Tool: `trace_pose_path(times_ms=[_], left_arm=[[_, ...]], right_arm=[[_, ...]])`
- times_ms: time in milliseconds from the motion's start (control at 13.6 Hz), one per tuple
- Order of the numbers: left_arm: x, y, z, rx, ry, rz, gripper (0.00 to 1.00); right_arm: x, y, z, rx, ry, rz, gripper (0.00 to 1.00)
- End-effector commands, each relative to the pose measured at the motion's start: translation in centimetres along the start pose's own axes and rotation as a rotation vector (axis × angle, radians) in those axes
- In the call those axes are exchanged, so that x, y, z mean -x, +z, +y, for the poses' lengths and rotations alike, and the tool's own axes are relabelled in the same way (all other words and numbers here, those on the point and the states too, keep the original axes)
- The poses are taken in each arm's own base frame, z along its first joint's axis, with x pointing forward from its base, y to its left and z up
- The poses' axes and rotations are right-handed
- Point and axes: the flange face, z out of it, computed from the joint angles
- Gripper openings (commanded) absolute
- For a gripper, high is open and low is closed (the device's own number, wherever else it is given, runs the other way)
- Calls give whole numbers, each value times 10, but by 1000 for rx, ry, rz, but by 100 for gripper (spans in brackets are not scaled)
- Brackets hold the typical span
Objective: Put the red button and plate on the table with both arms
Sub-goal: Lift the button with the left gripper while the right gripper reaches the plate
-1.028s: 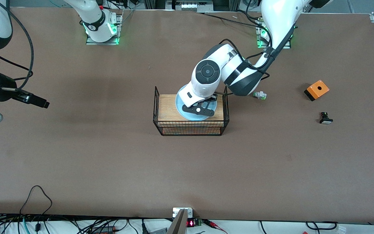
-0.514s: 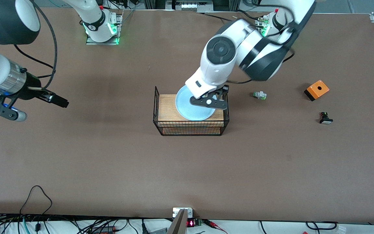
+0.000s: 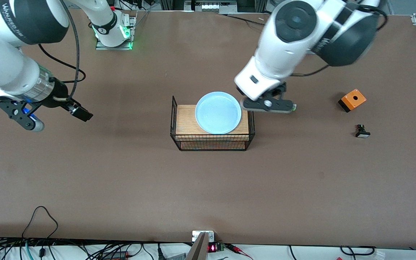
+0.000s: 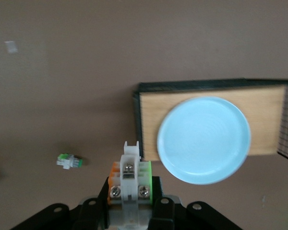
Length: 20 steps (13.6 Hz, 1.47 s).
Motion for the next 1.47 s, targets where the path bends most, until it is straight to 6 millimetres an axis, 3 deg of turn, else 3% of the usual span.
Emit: trace_pose_path(times_ms=[0, 220, 441, 734, 1028, 1248, 1395], left_arm=[[-35, -12, -88, 3, -6, -15, 0], [-59, -14, -187, 14, 16, -53, 0], [-69, -6, -256, 27, 4, -76, 0], [-71, 9, -274, 24, -22, -106, 0], [-60, 8, -269, 0, 31, -69, 0], [-47, 42, -290, -4, 26, -21, 0], [-43, 64, -310, -15, 31, -35, 0]], right_arm=[[35, 4, -34, 7, -32, 50, 100], [66, 20, -65, 14, -62, 68, 100], [82, 34, -90, -24, 12, 82, 100], [111, 46, -114, -49, 173, 88, 100], [167, 58, -141, -56, 219, 97, 100], [189, 51, -160, -159, 175, 118, 100], [213, 59, -173, -176, 138, 123, 100]])
